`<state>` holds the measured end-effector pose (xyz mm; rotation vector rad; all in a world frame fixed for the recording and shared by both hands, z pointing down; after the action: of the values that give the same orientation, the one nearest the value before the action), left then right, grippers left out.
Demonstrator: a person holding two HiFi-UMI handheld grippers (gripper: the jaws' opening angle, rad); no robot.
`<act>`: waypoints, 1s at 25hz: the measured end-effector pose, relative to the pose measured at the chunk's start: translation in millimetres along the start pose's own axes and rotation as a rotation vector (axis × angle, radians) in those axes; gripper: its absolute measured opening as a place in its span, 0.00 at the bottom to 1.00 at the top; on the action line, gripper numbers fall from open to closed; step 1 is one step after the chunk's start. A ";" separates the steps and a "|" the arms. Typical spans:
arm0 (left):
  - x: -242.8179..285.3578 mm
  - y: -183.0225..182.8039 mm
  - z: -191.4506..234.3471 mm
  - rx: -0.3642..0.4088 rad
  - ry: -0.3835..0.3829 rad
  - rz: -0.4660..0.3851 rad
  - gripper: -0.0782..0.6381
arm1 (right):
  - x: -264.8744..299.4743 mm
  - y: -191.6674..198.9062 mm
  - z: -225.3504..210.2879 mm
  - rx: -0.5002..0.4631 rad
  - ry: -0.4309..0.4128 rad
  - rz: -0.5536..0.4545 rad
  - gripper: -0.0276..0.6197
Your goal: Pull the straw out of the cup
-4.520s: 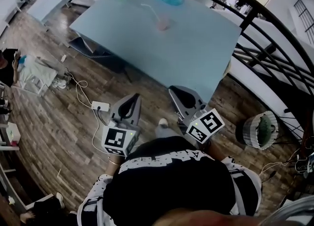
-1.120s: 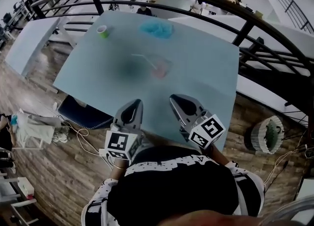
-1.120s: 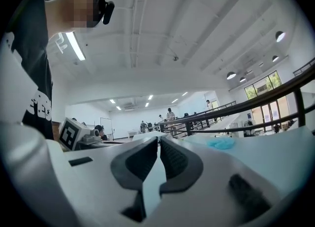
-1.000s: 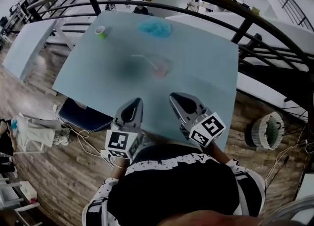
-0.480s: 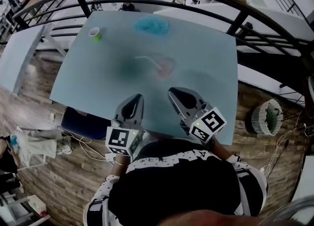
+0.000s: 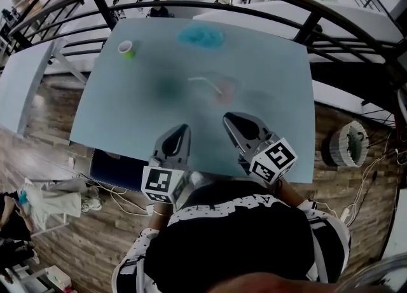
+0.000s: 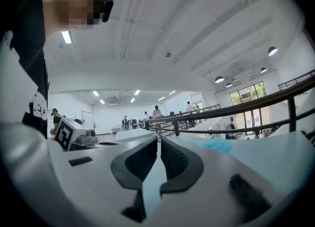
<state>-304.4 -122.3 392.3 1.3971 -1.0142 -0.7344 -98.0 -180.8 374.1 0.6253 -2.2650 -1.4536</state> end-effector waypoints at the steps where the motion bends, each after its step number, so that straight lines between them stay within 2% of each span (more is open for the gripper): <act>1: -1.1 1.8 4.2 -0.001 0.000 0.000 0.13 | 3.6 0.3 1.6 -0.001 0.002 -0.005 0.09; 14: -14.3 18.5 41.6 -0.050 0.016 -0.018 0.13 | 30.7 -1.1 22.1 -0.053 0.073 0.016 0.09; 25: -23.2 29.9 55.9 -0.074 0.007 -0.031 0.13 | 43.3 3.6 35.6 -0.075 0.079 0.038 0.09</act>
<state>-368.7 -123.4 412.9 1.3532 -0.9530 -0.7814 -153.5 -176.7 366.5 0.6025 -2.1403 -1.4628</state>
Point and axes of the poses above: the fingertips, and each gripper's own axes: x forward along the fingers, z to its left, y out of its underside, the point moved 9 cm from there along -x, backward along the fingers, and after that the axes turned 14 degrees about x, right-handed, at the moved point
